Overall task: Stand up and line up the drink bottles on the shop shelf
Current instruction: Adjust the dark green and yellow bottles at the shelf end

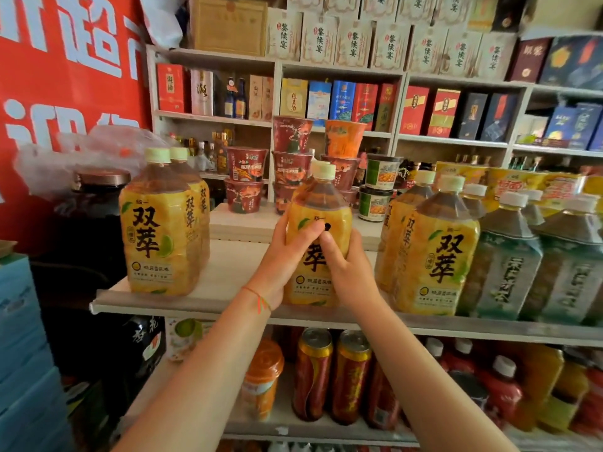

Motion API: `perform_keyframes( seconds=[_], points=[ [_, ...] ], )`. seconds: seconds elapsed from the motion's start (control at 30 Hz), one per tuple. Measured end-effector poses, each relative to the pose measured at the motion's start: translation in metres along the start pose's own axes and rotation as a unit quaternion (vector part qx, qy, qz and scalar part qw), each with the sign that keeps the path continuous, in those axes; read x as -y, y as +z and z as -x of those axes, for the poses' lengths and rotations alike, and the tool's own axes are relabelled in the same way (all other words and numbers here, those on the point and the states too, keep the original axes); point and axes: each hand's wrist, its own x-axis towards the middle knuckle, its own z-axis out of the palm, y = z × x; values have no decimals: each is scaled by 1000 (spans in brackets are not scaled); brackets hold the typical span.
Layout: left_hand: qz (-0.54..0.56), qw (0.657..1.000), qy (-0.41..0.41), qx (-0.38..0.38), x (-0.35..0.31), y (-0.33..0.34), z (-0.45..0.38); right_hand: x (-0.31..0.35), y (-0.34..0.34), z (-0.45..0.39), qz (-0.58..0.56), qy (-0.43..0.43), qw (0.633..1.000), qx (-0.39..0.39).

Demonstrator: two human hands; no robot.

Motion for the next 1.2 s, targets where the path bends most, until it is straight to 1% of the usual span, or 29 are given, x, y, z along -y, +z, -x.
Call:
perform_keyframes(
  seconds=[0.23, 0.33, 0.43, 0.47, 0.5, 0.57, 0.6, 0.63, 0.7, 0.77, 0.83, 0.93, 1.0, 1.03, 1.17, 1.2],
  points=[
    [9, 1000, 8, 26, 6, 29, 0, 1, -28, 11, 31, 4, 999, -23],
    [1, 999, 4, 37, 6, 35, 0, 1, -32, 15, 81, -7, 996, -34],
    [0, 999, 6, 47, 6, 42, -1, 6, -40, 21, 150, -31, 988, -25],
    [-2, 999, 9, 49, 7, 43, -3, 9, -43, 25, 199, -60, 978, -30],
    [-5, 999, 12, 50, 9, 45, -4, 12, -46, 27, 261, -105, 959, -45],
    [-19, 999, 20, 46, 10, 51, -5, 16, -53, 28, 375, -206, 900, -90],
    [-28, 998, 25, 45, 9, 55, -6, 17, -56, 26, 411, -233, 875, -108],
    [-35, 998, 29, 43, 10, 60, -7, 19, -61, 22, 439, -239, 858, -119],
    [-47, 998, 30, 35, 12, 71, -8, 18, -72, 14, 480, -220, 838, -133],
    [-64, 997, 32, 13, 15, 81, -11, 15, -83, 9, 495, -216, 829, -145],
    [-74, 996, 43, -10, 18, 88, -14, 11, -90, 6, 494, -232, 825, -151],
    [-78, 995, 55, -18, 20, 91, -15, 4, -93, 4, 472, -272, 822, -167],
    [-71, 996, 56, -27, 21, 92, -16, 1, -93, 3, 461, -284, 822, -175],
    [-76, 995, 55, -27, 20, 92, -14, 0, -93, 3, 456, -284, 825, -176],
    [-85, 996, 27, 16, 4, 88, -1, 5, -82, 6, 412, -292, 841, -193],
    [-96, 995, 37, 4, -4, 81, 6, 7, -72, 10, 407, -301, 840, -194]
  ],
)
